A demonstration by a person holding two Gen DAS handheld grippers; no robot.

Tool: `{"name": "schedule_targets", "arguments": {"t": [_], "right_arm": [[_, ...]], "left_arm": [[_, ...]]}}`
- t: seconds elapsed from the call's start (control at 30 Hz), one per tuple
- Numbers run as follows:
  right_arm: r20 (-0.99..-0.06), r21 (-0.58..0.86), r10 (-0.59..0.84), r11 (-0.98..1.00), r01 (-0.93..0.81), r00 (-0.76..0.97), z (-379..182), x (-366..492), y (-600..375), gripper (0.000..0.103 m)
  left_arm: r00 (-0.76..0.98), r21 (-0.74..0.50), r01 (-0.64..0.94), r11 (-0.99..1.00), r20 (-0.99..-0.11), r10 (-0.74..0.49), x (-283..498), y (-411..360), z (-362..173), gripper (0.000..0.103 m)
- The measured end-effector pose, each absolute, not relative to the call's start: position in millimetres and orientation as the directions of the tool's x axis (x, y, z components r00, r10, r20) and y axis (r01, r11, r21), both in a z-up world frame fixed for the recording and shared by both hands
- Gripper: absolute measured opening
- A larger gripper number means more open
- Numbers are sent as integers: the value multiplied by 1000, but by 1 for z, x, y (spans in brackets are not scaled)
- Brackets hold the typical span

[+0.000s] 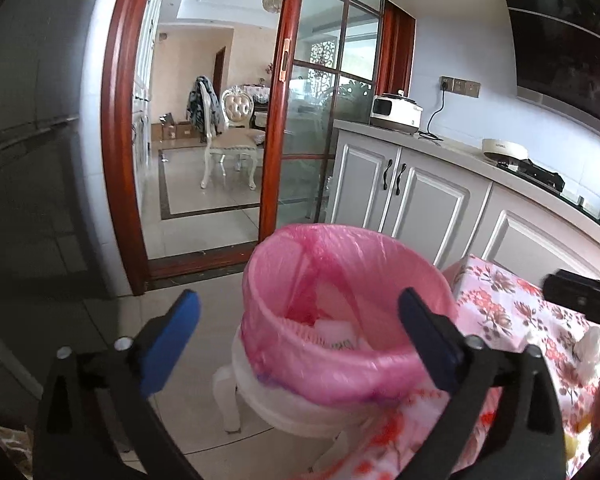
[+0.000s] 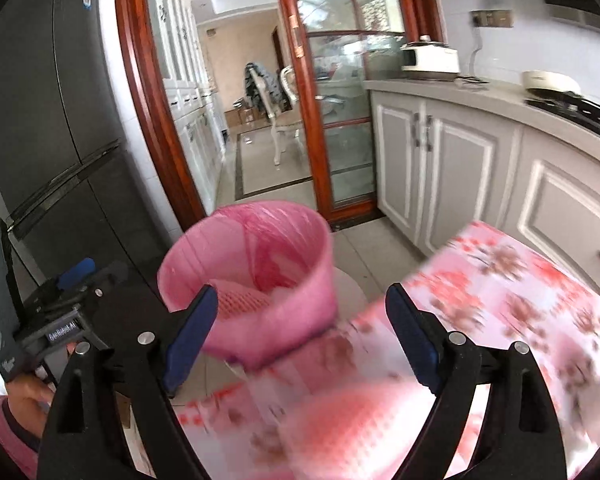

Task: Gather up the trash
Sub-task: 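Move both open tools back over the table items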

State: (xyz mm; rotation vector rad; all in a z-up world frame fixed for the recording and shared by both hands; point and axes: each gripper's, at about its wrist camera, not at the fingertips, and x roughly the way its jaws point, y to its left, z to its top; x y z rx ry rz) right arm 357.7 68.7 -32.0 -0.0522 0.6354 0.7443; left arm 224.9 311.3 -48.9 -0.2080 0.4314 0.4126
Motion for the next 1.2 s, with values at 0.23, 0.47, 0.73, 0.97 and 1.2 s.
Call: {"name": "schedule_targets", "arguments": {"t": [0.23, 0.47, 0.73, 0.97, 1.2], "right_arm": [[-572, 158, 496, 849, -505, 653, -36, 310, -47, 85], [-599, 176, 366, 928, -329, 713, -62, 259, -148, 85], [-648, 197, 239, 970, -143, 723, -98, 226, -233, 85], [-672, 201, 164, 979, -35, 722, -118, 219, -277, 85], [-663, 193, 163, 980, -43, 731, -119, 231, -279, 85]], "left_arm": [[836, -125, -354, 927, -486, 254, 197, 260, -56, 98], [844, -152, -249, 956, -519, 138, 189, 200, -69, 98], [830, -150, -148, 977, -556, 41, 195, 128, -85, 98], [813, -93, -55, 994, -582, -9, 203, 70, -100, 98], [796, -62, -35, 997, -605, -9, 219, 34, -113, 98]]}}
